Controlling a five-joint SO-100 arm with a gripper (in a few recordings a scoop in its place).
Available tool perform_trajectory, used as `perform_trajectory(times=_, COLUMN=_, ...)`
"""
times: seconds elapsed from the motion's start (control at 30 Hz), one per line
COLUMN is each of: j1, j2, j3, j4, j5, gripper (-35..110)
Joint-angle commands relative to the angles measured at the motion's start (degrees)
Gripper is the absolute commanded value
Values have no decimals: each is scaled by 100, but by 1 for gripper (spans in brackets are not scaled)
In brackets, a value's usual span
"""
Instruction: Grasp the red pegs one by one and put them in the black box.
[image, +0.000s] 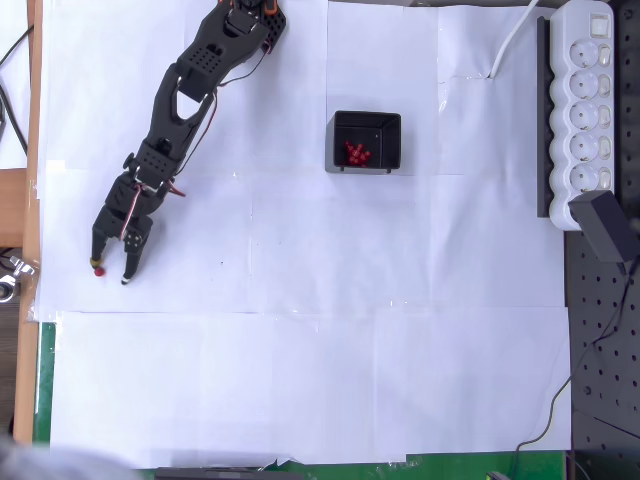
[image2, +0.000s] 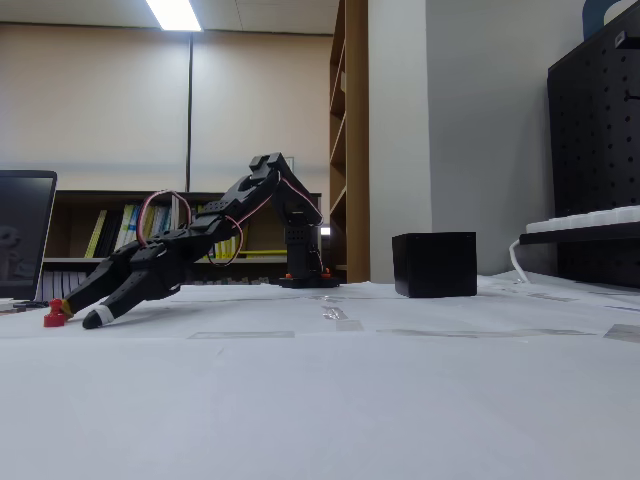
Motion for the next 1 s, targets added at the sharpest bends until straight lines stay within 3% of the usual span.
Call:
perform_trajectory(times=0.0, j1=97, j2=97, j3=158, j4=-79, j5=-44, gripper=22)
perform_trajectory(times=0.67, j1=105, j2=325, j3=220, j4=-369, j5=35, gripper=21)
perform_trajectory(times=0.97, j1=123, j2=193, j3=79, j4=-272, j5=-70, gripper=8)
